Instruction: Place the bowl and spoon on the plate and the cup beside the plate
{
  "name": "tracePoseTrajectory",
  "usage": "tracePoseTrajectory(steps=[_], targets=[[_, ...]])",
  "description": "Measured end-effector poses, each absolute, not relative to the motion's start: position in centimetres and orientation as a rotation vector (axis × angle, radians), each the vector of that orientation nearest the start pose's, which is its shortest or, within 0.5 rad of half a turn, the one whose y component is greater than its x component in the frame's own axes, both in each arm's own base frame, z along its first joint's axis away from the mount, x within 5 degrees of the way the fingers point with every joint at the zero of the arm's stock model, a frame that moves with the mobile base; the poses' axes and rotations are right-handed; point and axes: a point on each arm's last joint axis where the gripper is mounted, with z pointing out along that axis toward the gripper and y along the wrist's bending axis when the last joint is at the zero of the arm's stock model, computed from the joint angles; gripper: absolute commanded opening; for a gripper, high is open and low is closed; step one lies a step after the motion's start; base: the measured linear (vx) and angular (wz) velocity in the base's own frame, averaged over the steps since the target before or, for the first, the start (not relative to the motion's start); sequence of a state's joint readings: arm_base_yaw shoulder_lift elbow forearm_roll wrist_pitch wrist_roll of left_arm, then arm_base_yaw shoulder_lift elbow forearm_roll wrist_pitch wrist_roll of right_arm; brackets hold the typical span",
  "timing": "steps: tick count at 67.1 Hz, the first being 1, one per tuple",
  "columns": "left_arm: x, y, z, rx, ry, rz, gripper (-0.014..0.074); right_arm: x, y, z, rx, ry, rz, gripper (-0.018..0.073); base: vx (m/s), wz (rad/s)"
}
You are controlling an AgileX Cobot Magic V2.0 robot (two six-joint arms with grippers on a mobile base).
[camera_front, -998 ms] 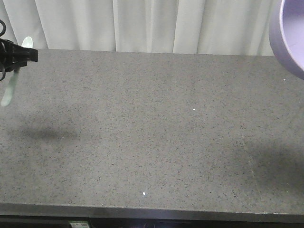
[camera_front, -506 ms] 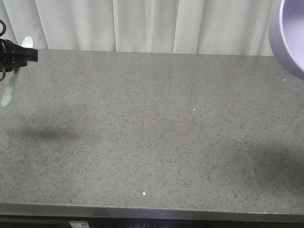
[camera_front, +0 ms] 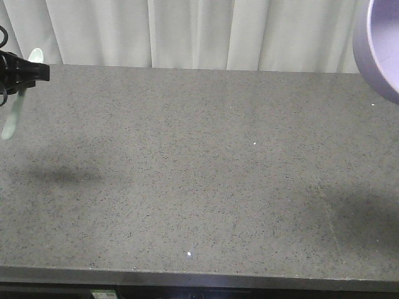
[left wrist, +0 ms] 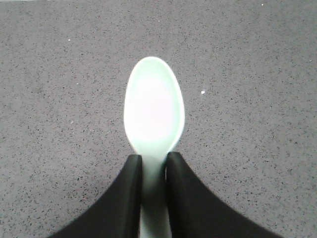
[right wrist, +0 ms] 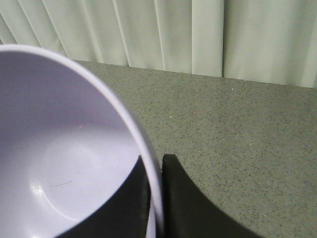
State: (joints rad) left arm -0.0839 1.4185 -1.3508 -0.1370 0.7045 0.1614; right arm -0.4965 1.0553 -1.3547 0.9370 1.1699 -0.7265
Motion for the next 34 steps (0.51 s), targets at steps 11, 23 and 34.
tracePoseTrajectory(steps=[11,23,34], targets=[[31.42,-3.45,37.78,0.206,2.241,-0.114,-0.0007,18.15,-2.15,47.0,-0.217,1.947,0.412,-0.0004,0.0,0.0],[31.42,-3.45,37.78,0.206,2.241,-0.114,-0.0007,18.15,-2.15,47.0,-0.217,1.947,0.412,-0.0004,0.0,-0.02],[31.42,-3.45,37.78,0.206,2.241,-0.114,-0.0007,18.15,-2.15,47.0,-0.217,1.947,0.412,-0.0004,-0.01,-0.03]])
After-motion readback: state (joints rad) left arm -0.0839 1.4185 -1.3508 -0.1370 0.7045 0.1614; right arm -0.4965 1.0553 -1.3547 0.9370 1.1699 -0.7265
